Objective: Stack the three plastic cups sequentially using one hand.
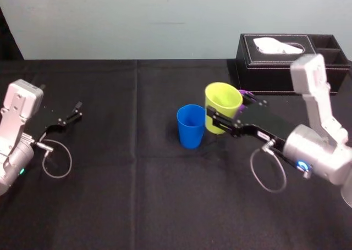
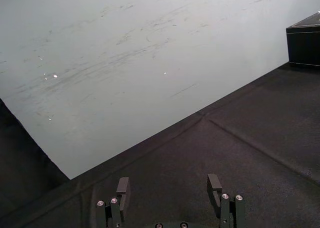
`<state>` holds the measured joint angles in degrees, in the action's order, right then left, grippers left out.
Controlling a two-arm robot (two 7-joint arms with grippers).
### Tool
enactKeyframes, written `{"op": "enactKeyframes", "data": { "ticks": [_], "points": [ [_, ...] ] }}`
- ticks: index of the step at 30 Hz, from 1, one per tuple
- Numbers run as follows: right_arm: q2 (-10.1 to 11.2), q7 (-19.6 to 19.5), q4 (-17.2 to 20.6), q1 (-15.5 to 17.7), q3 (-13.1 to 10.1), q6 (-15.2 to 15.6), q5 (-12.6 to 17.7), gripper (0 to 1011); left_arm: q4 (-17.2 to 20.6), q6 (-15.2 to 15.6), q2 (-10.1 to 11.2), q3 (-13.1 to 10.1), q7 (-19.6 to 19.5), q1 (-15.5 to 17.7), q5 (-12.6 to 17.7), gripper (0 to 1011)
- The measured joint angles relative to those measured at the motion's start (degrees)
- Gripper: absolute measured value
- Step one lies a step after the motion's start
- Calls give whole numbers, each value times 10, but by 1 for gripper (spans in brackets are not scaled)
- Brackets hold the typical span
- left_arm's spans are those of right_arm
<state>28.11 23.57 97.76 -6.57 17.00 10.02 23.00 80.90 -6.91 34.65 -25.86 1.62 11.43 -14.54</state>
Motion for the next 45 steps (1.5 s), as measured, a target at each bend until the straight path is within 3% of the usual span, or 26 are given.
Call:
{"op": "enactKeyframes", "data": {
  "ticks": [10,20,45],
  "points": [
    [-22,2,-49,-73,38,23,4,735,0,0,0,0,0,0,0,1012],
    [-37,1,-84,-110,60,21,1,735,0,0,0,0,0,0,0,1011],
    [-42,7,-106,-123,79,12,3,735,0,0,0,0,0,0,0,1011]
  ]
}}
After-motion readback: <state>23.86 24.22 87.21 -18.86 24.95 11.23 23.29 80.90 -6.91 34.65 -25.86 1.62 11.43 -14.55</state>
